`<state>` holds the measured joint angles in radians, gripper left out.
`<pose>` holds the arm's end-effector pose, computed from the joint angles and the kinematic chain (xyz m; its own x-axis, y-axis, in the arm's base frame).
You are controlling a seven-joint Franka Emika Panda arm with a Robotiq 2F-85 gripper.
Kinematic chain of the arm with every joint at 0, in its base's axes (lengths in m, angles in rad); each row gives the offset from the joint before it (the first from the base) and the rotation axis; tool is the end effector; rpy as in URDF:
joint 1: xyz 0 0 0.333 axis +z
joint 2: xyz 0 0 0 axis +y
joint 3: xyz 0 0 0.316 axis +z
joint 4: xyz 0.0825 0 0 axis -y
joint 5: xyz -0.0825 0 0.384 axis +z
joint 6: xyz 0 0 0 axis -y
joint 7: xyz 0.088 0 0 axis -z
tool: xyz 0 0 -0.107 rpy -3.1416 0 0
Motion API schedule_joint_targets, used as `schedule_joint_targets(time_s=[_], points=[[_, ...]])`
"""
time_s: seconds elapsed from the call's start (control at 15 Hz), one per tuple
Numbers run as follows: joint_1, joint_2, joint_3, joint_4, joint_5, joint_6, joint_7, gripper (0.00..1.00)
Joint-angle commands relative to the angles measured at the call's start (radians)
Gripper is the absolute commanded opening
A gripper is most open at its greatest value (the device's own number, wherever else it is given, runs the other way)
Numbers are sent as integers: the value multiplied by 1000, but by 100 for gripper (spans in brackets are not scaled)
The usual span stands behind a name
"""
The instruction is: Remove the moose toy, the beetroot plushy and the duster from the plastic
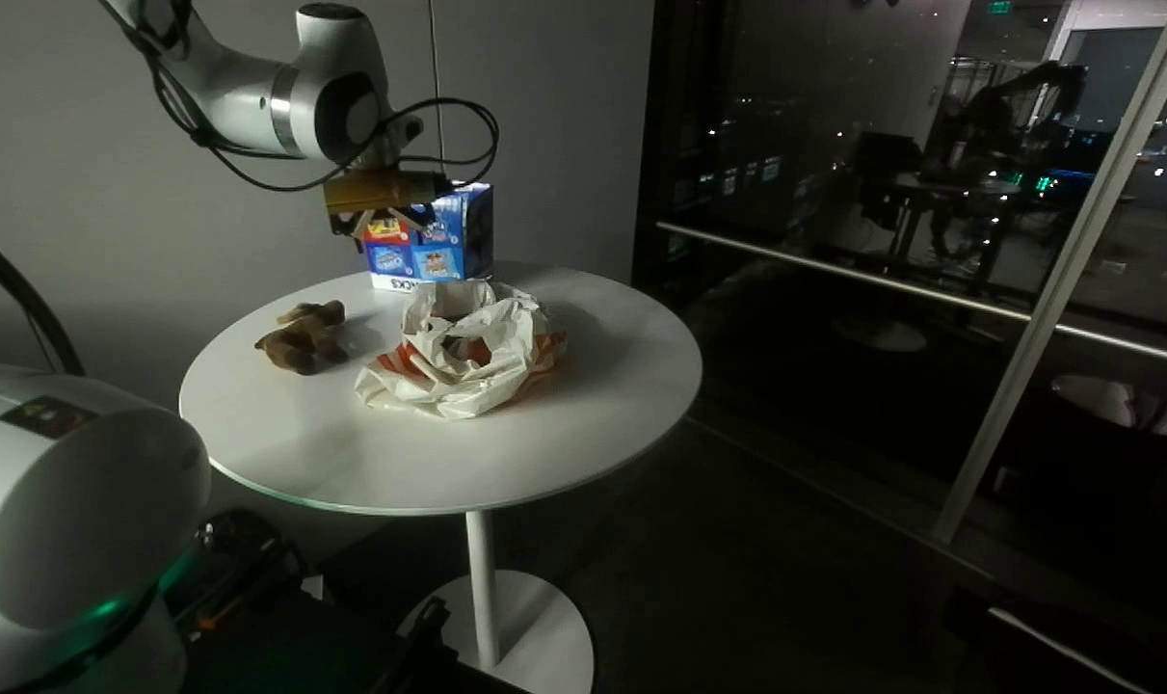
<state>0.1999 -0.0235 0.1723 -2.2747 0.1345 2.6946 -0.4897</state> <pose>0.5145 0.1964 0.4141 0.6442 0.6391 0.4203 0.6627 -0.7407 0.1105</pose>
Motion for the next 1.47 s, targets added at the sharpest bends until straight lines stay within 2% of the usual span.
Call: schedule_joint_targets(time_s=[0.0,0.13,0.27,0.53,0.6,0.67,0.93,1.27,1.4], points=[[-23,92,-16,120,19,-63,23,100],[-41,146,-13,194,93,-118,30,100],[-55,206,-12,264,85,-109,82,100],[-59,306,-59,359,-79,-112,283,100],[-22,329,-113,377,-145,-108,395,100],[-39,348,-107,399,-164,-134,452,100],[-15,391,-153,452,-224,-227,696,100],[-8,404,-161,473,-246,-341,802,100],[-2,411,-175,468,-291,-362,832,100]])
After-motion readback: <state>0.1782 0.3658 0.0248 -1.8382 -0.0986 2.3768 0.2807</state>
